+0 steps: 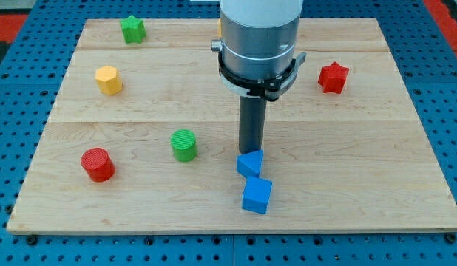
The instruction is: Move the red circle left of red star
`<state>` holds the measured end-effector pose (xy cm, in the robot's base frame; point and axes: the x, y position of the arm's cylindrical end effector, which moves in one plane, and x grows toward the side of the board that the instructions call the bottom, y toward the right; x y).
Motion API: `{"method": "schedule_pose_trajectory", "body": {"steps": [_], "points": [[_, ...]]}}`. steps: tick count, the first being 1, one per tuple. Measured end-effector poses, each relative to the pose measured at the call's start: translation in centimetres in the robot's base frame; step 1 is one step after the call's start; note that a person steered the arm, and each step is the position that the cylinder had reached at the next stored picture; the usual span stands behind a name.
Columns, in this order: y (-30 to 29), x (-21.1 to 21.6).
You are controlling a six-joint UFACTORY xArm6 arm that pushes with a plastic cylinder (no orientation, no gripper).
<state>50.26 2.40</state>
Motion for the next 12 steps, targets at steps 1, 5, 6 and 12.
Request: {"method": "schedule_pose_trajectory", "body": {"steps": [1,5,6,12], "points": [[-3.1,1.9],[-24.0,7.5],[-22.8,-0.2],[-15.4,-6.8]]}}
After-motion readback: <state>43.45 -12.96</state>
